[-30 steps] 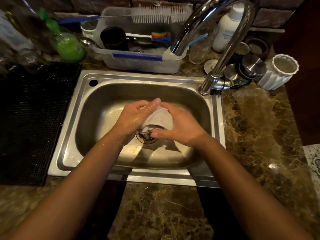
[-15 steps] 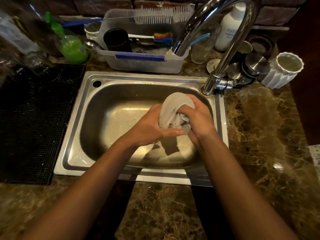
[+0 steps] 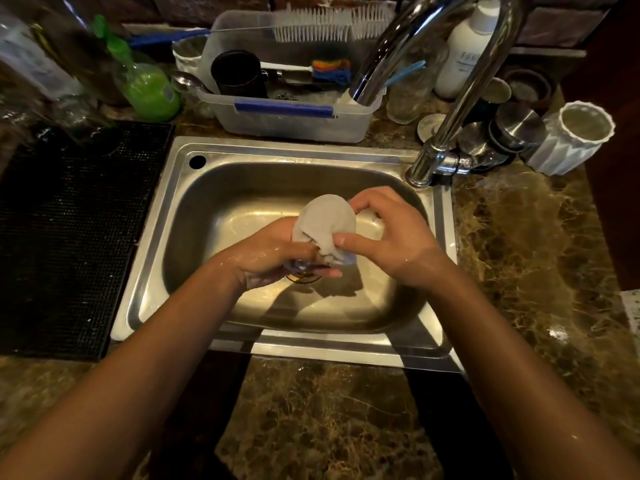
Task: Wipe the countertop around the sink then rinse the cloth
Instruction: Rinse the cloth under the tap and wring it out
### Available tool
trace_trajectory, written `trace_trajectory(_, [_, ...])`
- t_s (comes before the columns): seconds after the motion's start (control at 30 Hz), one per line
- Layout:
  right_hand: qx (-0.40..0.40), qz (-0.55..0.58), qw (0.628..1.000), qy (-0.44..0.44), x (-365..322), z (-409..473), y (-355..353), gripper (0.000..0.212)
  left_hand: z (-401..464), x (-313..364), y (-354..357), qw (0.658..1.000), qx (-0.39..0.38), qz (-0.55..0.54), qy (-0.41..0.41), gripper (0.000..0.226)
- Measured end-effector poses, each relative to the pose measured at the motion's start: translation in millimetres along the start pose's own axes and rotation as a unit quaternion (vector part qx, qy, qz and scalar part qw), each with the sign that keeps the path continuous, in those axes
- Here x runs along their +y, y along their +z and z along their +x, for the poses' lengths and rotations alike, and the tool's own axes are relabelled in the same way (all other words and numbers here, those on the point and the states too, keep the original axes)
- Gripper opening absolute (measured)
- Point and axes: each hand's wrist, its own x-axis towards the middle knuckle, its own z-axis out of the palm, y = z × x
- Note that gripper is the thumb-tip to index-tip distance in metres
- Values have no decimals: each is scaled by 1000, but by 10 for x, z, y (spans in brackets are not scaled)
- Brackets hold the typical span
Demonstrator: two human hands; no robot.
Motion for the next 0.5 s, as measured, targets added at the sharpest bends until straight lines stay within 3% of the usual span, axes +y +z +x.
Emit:
trace_trajectory(0.07, [37,-26,999,-1,-12,24,58,33,-9,15,45,998,-46,-44,4,50])
trace_trajectory(0.17, [24,-62,998,-9,-44,38,124,37,27,-22,133,1000,-13,7,15,48])
trace_trajectory(0.23, [1,-82,996,-32,-80,46,47,56,66,-19,118,998,6,58,0,47])
trace_trajectory(0.3, [-53,-117,988,-87,-176,63,-70,91,120,61,19,989,24,142,-17,35])
trace_trajectory(0.37, [-113,-236,954,-149,-249,108,-66,106,150,189,-59,974,9,223,-40,36])
trace_trajectory(0.43, [-132,-333,917,-174,-244,164,90,103,160,319,-51,958,-25,279,-59,45])
trace_trajectory(0.5, [-95,-364,912,-163,-174,203,282,93,213,389,-23,942,-35,325,-73,26])
